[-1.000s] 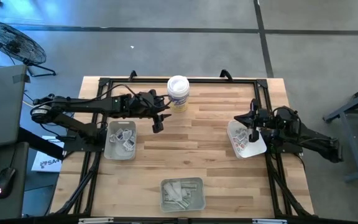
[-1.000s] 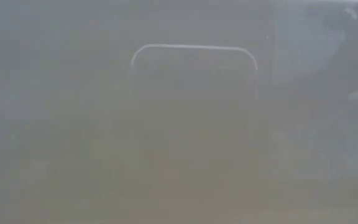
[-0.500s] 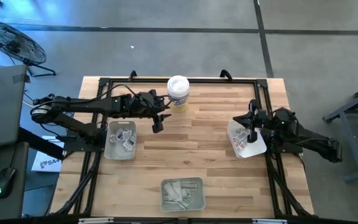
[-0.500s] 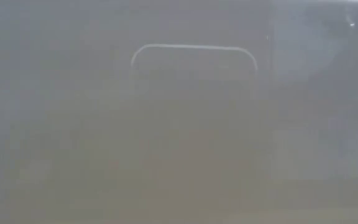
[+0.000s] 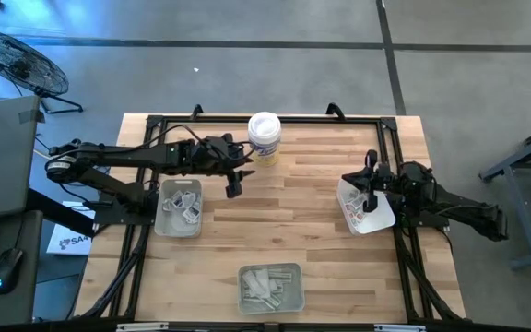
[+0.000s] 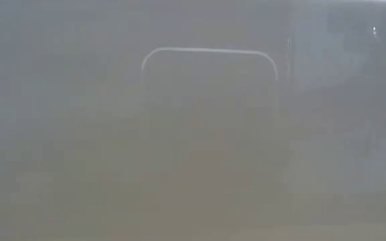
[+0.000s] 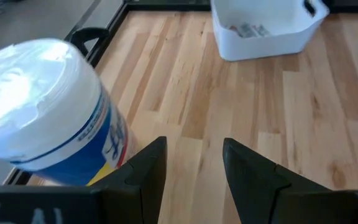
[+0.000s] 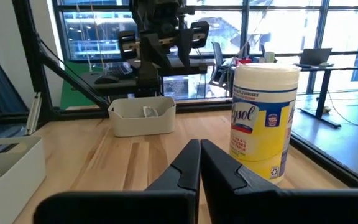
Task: Pick & Place First Aid Supplies
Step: Return to Home Position
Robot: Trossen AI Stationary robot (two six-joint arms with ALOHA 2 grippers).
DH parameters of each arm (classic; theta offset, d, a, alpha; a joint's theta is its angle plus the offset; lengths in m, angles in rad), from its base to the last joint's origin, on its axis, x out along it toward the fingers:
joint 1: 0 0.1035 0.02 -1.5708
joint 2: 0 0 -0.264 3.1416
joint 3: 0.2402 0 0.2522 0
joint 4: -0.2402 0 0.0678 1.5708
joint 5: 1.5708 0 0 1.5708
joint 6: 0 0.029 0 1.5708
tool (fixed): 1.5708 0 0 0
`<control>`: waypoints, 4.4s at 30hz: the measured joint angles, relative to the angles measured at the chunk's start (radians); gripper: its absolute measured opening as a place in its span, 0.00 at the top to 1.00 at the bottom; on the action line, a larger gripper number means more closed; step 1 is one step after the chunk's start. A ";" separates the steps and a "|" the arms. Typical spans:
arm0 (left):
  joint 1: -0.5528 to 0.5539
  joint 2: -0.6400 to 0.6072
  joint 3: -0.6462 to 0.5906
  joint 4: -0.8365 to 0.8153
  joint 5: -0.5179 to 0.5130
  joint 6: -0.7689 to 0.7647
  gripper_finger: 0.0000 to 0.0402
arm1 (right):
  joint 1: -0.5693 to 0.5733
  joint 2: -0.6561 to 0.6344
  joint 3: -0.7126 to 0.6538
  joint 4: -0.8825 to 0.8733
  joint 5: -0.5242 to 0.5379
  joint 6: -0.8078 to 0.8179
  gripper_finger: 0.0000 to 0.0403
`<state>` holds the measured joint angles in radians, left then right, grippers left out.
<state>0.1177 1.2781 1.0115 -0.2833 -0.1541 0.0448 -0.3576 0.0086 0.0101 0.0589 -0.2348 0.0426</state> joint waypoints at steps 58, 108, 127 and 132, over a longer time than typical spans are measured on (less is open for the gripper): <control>0.000 -1.255 -0.794 0.119 0.164 -0.052 0.96 | 0.000 0.006 -0.001 -0.004 0.064 0.062 0.99; 0.000 -1.228 -0.948 0.185 -0.058 -0.027 0.96 | 0.222 0.017 0.000 -0.016 0.153 0.062 0.99; 0.000 -1.228 -0.949 0.185 -0.057 -0.027 0.96 | 0.222 0.017 0.000 -0.017 0.153 0.062 0.99; 0.000 -1.228 -0.949 0.185 -0.057 -0.027 0.96 | 0.222 0.017 0.000 -0.017 0.153 0.062 1.00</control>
<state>0.1177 0.0498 0.0624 -0.0978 -0.2109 0.0181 -0.1352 0.0261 0.0097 0.0422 -0.0814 0.1047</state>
